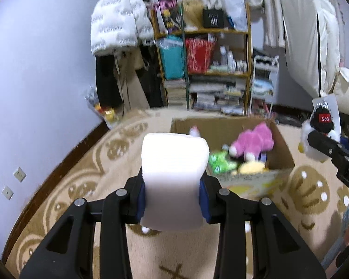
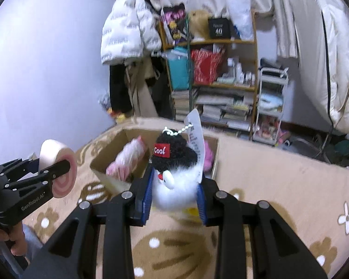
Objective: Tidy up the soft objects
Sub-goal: 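Lift the swirl cushion with the left gripper while the right gripper lifts the penguin plush, then lower both items into the box and open both grippers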
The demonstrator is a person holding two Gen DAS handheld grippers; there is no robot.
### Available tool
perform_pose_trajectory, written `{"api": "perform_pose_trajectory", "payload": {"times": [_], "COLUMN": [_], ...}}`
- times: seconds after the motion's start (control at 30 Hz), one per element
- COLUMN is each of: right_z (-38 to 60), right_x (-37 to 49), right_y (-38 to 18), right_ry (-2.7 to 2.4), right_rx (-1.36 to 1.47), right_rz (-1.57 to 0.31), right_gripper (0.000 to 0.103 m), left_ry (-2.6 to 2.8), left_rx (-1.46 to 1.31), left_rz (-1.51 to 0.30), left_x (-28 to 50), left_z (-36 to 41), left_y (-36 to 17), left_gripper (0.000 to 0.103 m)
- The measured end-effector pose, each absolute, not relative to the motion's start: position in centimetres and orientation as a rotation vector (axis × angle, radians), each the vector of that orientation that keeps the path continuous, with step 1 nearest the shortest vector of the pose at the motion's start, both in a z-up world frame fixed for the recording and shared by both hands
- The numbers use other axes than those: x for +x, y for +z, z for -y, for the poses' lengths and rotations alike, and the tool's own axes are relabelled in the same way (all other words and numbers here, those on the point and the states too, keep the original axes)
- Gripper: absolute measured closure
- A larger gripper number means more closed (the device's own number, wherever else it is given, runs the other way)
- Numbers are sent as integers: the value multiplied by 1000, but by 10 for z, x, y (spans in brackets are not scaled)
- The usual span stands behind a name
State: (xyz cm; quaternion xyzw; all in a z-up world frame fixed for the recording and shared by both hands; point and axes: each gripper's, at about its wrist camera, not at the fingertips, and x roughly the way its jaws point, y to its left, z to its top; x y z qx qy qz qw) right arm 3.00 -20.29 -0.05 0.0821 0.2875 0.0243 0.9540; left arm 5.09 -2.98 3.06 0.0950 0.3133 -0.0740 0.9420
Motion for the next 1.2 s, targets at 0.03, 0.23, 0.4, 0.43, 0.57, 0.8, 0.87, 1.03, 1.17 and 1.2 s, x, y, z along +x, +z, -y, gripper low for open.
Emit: {"api": "perform_pose_trajectory", "payload": {"times": [0.03, 0.23, 0.4, 0.43, 0.57, 0.8, 0.87, 1.03, 1.17, 1.2], "right_z": [203, 204, 201, 201, 197, 196, 196, 200, 202, 203], "right_x": [29, 38, 52, 56, 67, 85, 89, 102, 109, 111], "right_y": [3, 11, 8, 7, 4, -4, -8, -18, -26, -28], "right_ry": [51, 59, 61, 61, 66, 75, 78, 81, 85, 88], "right_rx": [167, 153, 137, 132, 119, 114, 115, 128, 140, 146], "right_rz": [-572, -533, -530, -530, -528, -534, -537, -557, -569, -573], "right_gripper": [69, 69, 69, 69, 69, 69, 69, 69, 69, 69], "left_ry": [-153, -159, -156, -157, -164, -177, -167, -185, -206, -215], "left_rx": [187, 174, 179, 181, 193, 206, 229, 238, 242, 239], "left_rz": [-620, -537, -530, -530, -525, -528, -524, -544, -557, -559], "left_x": [51, 60, 71, 74, 85, 102, 106, 113, 118, 119], "left_z": [29, 32, 34, 35, 41, 51, 54, 60, 63, 64], "left_y": [34, 48, 48, 48, 45, 32, 28, 16, 9, 8], "left_gripper": [68, 67, 67, 67, 67, 66, 66, 66, 66, 66]}}
